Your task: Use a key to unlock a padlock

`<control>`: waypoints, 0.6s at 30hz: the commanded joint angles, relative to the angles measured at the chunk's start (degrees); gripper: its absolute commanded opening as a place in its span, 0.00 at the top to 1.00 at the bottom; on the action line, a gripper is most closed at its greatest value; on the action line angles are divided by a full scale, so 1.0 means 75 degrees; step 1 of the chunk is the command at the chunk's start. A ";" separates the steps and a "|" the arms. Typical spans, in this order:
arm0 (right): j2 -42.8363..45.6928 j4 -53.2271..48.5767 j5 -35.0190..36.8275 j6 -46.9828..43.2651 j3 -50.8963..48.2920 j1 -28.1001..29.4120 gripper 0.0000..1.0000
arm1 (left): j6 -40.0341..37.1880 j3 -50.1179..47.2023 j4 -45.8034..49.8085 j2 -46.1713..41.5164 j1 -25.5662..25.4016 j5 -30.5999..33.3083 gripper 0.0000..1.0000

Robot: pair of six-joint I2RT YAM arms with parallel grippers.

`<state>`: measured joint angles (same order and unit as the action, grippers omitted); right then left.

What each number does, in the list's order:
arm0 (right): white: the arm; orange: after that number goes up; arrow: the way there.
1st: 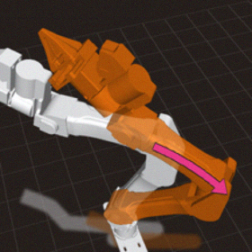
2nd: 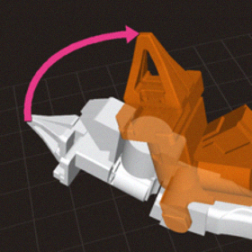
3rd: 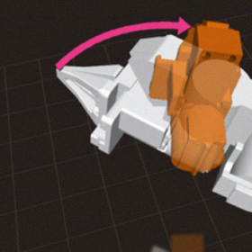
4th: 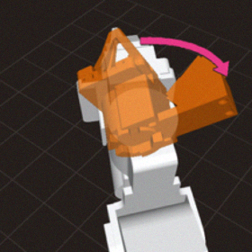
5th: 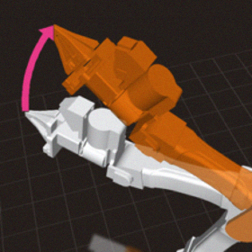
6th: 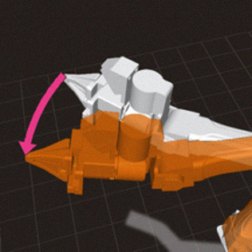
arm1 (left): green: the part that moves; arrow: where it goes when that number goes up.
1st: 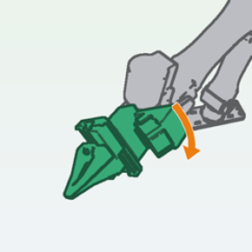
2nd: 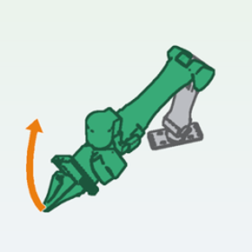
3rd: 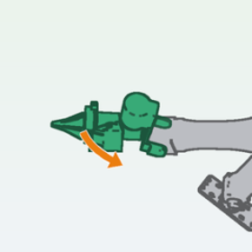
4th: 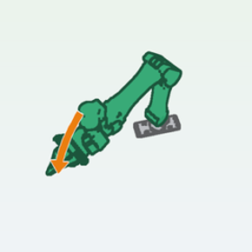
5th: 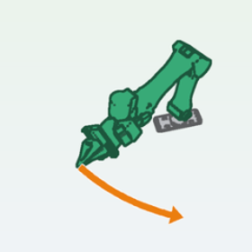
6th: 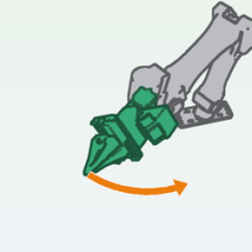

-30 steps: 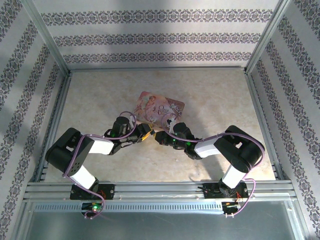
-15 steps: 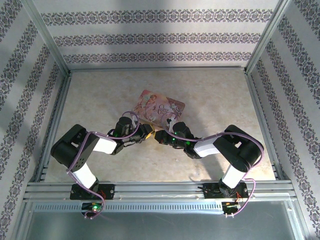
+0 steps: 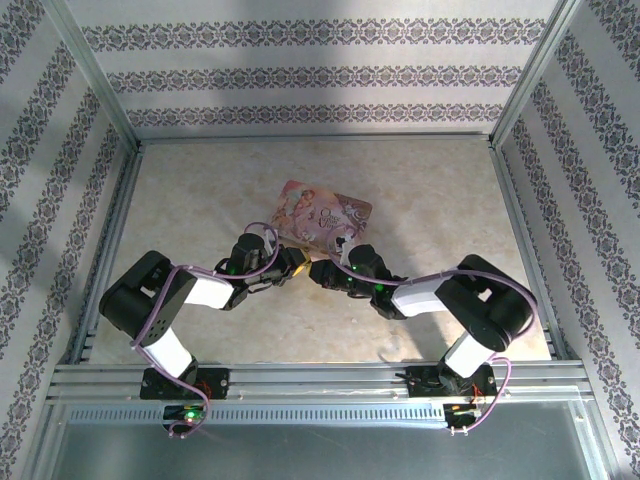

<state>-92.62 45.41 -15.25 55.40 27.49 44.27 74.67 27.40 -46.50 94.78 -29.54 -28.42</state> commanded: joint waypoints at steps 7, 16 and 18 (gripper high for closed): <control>0.1741 -0.1516 0.0629 -0.1393 -0.0273 0.0009 0.68 | -0.0082 0.0197 0.0259 -0.0429 -0.0139 0.0206 0.93; 0.4465 -0.4730 0.2208 -0.4009 0.0143 0.0097 0.63 | -0.0070 0.0336 0.0547 -0.0600 -0.0186 0.0218 0.93; 0.4959 -0.4881 0.2446 -0.4513 0.0173 0.0109 0.60 | -0.0089 0.0412 0.0639 -0.0614 -0.0187 0.0216 0.93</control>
<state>-59.13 15.49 -2.63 30.70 26.85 44.45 74.65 28.03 -41.06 92.23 -30.04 -26.74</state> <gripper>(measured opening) 0.383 0.104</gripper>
